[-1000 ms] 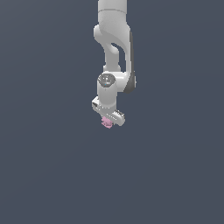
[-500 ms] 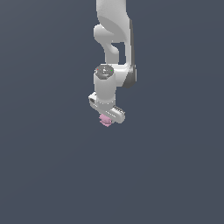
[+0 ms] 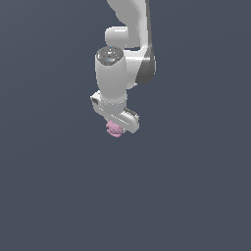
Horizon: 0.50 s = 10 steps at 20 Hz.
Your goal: Pick up the object and move it to a goal position.
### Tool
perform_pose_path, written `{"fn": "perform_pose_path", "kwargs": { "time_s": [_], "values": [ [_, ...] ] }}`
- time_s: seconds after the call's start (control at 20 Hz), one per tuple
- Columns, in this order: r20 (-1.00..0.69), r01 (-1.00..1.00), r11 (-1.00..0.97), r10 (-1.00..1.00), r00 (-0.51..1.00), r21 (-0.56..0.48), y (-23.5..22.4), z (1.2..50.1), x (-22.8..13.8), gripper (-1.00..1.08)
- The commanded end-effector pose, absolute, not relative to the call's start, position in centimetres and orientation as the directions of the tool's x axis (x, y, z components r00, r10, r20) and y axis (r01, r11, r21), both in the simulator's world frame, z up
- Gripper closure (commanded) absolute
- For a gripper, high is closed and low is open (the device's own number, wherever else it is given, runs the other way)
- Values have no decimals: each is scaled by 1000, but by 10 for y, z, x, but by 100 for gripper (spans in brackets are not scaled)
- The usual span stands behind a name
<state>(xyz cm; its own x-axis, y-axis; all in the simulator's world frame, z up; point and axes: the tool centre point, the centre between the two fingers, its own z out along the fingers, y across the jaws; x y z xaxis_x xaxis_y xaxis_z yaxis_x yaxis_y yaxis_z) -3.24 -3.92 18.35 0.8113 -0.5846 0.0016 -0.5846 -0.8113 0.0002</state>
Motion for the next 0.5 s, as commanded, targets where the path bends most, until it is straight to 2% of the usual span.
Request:
{"fn": "perform_pose_path", "kwargs": {
  "time_s": [0.0,0.45],
  "values": [
    [1,-585,-811,-585,811,1,-42,208,-24,108],
    [1,-585,-811,-585,811,1,-53,291,8,108]
  ]
}}
